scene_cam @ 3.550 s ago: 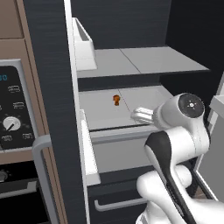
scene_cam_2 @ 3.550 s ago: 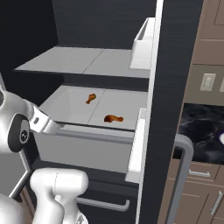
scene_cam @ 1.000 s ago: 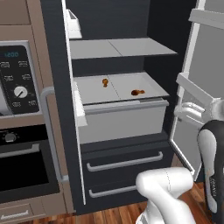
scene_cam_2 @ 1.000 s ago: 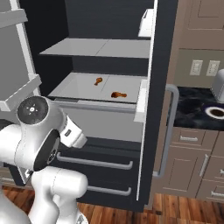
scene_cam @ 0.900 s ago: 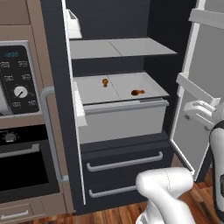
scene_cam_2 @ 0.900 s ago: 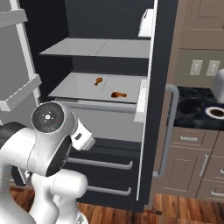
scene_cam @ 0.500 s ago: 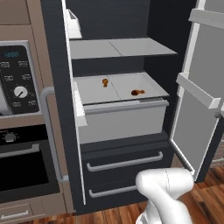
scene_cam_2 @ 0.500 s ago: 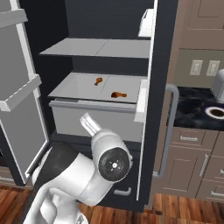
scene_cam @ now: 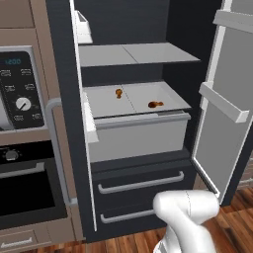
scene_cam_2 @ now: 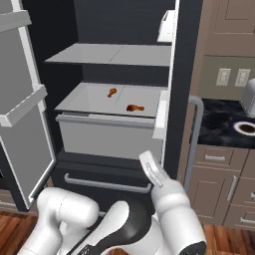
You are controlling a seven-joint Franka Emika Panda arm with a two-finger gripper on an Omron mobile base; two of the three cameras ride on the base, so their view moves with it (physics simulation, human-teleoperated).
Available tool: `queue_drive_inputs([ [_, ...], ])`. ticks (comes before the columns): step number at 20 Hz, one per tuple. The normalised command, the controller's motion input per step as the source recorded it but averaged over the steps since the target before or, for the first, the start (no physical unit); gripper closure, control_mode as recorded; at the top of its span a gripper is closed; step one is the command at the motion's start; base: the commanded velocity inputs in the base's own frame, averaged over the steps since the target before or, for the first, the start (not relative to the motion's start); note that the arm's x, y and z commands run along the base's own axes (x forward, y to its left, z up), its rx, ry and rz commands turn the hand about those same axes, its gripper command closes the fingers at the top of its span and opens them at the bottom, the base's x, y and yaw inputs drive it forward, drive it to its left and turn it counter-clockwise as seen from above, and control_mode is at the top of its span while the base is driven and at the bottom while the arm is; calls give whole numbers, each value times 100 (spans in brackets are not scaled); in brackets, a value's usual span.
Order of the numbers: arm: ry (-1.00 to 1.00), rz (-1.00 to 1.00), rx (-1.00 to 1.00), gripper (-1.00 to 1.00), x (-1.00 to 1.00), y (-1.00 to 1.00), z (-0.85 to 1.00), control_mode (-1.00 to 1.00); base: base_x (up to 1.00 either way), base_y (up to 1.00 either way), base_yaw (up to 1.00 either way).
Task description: Place the chicken drumstick on the counter behind the older chicken drumstick on the same shelf of the fridge to maintain FIFO order. Close the fridge door when finished.
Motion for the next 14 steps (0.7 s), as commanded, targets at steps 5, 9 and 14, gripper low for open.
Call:
queue_drive_inputs([
  [5, -16, 2, 23, -100, 22, -94, -10, -100, 0, 0, 0],
  [9, -6, 7, 22, -100, 56, -68, -24, -100, 0, 0, 0],
  [14, 0, 11, 20, -100, 77, -53, -27, -100, 0, 0, 0],
])
